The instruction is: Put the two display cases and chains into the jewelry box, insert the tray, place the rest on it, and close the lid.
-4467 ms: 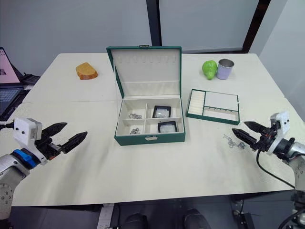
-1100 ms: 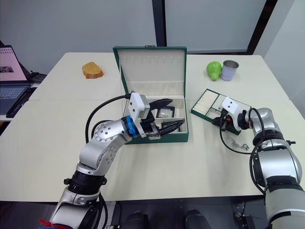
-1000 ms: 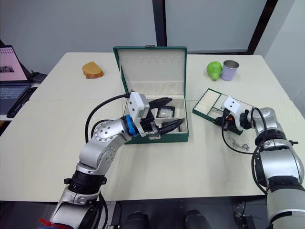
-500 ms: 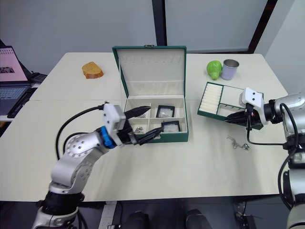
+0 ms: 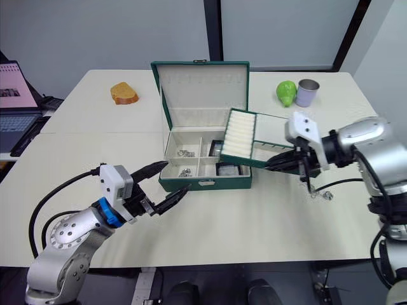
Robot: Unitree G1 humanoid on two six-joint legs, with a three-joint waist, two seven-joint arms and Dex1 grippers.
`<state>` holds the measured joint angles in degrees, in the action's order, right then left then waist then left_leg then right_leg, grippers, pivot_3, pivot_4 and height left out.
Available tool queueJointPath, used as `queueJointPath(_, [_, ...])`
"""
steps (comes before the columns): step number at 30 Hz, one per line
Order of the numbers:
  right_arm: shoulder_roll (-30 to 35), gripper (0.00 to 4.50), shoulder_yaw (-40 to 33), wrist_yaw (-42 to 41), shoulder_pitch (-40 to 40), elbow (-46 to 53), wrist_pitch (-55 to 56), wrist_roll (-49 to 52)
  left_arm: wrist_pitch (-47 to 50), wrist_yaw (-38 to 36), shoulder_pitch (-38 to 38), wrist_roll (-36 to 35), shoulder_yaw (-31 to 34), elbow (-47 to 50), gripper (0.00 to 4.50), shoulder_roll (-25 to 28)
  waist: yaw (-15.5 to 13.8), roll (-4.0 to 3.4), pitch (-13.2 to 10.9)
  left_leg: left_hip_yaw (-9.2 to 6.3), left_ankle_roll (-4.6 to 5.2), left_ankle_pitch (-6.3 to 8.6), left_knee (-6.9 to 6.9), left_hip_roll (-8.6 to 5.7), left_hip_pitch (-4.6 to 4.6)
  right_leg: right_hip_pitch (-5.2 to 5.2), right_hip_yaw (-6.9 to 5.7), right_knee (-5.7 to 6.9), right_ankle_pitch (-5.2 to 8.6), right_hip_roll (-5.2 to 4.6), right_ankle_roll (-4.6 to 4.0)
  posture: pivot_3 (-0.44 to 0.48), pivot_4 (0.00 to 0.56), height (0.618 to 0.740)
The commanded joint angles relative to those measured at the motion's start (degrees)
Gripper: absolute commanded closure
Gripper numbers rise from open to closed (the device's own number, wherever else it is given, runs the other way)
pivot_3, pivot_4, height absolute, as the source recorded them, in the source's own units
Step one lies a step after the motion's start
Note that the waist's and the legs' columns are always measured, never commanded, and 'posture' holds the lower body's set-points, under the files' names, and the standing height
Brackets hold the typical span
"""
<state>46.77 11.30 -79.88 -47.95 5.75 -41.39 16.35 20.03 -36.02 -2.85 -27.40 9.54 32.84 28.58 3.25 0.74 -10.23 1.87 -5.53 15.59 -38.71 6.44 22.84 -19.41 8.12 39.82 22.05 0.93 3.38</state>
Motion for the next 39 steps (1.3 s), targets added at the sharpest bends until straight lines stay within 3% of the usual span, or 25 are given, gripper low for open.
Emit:
queueJointPath(1, [-3.2, 4.49, 3.2, 2.4, -4.6, -1.6, 1.0, -1.9, -0.2, 2.8, -3.9, -1.2, 3.0, 5.1, 0.0, -0.8, 0.0, 0.02, 0.0, 0.01, 0.0, 0.0, 0.0, -0.01, 0.0, -0.01, 0.02, 0.0, 0.0, 0.0, 0.0, 0.0, 0.15, 0.74])
queueJointPath(8, [-10.8, 4.49, 11.2, 4.9, -9.0, -7.1, 9.9, -8.2, 0.0, 6.8, -8.9, -2.5, 5.6, 9.2, 0.0, -2.2, 0.0, 0.1, -0.1, 0.02, 0.0, 0.0, 0.01, 0.0, 0.03, -0.17, 0.06, 0.05, 0.0, -0.01, 0.0, 0.0, 0.15, 0.74])
queueJointPath(14, [-16.7, 4.49, 14.7, 6.7, -13.4, -12.2, 9.6, -11.7, 1.0, 9.3, -9.8, -3.6, 5.7, 11.3, 0.0, -2.7, 0.1, 0.13, -0.1, 0.02, 0.0, 0.0, 0.03, 0.01, 0.03, -0.23, 0.06, 0.09, 0.0, 0.0, -0.01, 0.0, 0.15, 0.74])
queueJointPath(39, [-25.1, 4.49, 18.2, 8.8, -16.2, -17.5, 4.4, -15.7, -0.1, 11.0, -11.6, -5.0, 7.3, 10.8, 0.0, -3.3, 0.5, 0.13, -0.1, 0.1, -0.02, -0.01, 0.65, -0.02, 0.03, -0.53, 0.16, 0.13, 0.0, -0.01, -0.01, 0.0, 0.15, 0.74])
